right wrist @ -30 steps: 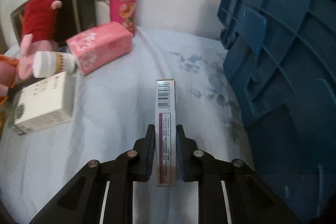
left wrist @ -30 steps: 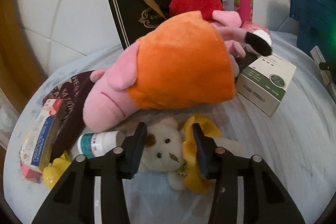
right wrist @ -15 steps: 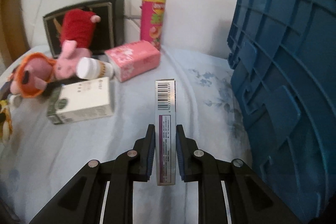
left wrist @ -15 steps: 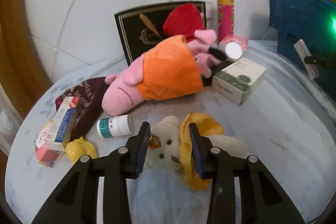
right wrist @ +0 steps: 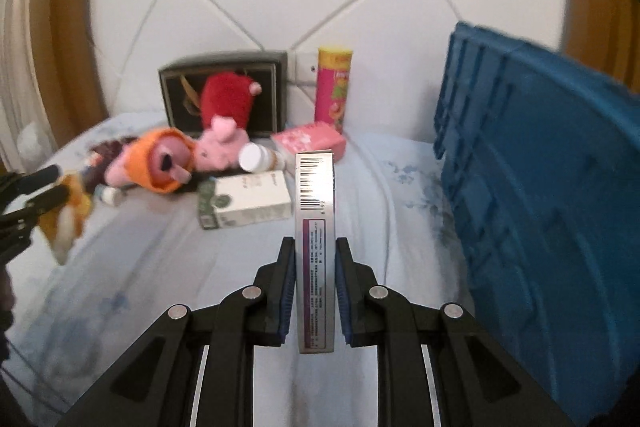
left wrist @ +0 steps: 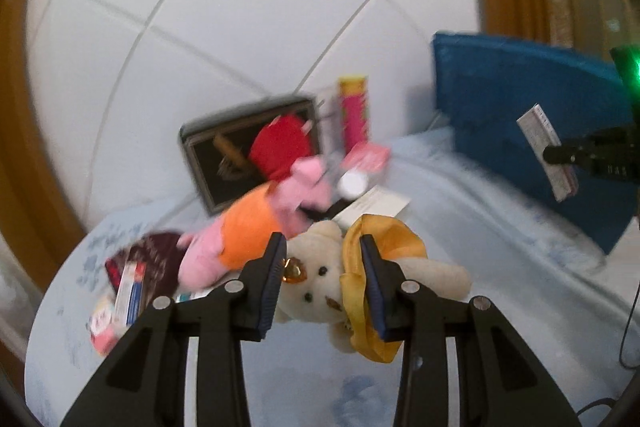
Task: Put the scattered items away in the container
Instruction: 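Lift and carry the teddy bear and box with both tools toward the crate, then lower both items into the blue crate and open both tools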
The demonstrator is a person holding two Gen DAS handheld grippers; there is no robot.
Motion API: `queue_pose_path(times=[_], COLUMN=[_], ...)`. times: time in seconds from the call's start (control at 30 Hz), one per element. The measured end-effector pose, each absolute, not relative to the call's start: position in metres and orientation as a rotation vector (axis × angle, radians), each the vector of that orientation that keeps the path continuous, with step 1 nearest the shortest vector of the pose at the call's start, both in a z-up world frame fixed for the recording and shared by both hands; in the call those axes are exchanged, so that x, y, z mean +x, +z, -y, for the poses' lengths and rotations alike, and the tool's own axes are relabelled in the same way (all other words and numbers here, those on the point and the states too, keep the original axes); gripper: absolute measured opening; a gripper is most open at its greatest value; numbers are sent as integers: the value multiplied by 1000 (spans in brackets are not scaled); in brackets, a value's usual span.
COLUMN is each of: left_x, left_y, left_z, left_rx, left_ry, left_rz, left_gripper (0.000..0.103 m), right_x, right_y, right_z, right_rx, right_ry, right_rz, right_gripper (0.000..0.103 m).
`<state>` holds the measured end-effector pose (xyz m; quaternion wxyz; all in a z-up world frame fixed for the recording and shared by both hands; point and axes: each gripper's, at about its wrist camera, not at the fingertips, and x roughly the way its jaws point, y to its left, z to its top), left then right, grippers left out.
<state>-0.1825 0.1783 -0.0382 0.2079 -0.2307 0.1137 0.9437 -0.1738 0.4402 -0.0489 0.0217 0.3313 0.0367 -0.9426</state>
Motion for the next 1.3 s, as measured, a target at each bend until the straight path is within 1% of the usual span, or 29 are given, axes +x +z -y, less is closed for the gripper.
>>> queue_pose_path(times=[0.17,0.33,0.47,0.6,0.73,0.9,1.17,1.2,1.23,1.27,1.3], left_x=[-162,-139,-117,-105,-101,-107,-125,-128,-130,-131,-131], left_y=[13,72,119,152,172,183,184,184,184,184,184], left_z=[-223,-282,-339,-406,-476,-552,-630,-637,-642,-647,-652], left_rx=[-512,-369,-259,-221,-215,-236,-305,-326,-347,-356,-342], left_ry=[2516,2416,2352,2313,2297,2310,2346,2345,2341,2346,2379], left_rz=[-346,-349,-357,-323,-327,-373,-438,-441,-445,-457,-478], left_gripper=[37,37,37,37,37,37,37,40,48,54,69], right_x=[-119,-71,-38,-9,6,3,-27,-33,-38,-43,-49], right_y=[3,59,100,136,156,168,169,170,170,171,172], right_z=[-441,-467,-503,-556,-609,-689,-775,-782,-787,-790,-794], right_rx=[951,858,766,675,659,677,757,769,778,788,799], right_ry=[-3004,-3109,-3205,-3277,-3316,-3322,-3320,-3318,-3316,-3319,-3324], right_rz=[-101,-54,-44,-38,-31,102,206,208,211,209,203], right_gripper=[18,18,18,18,18,18,18,18,18,18,20])
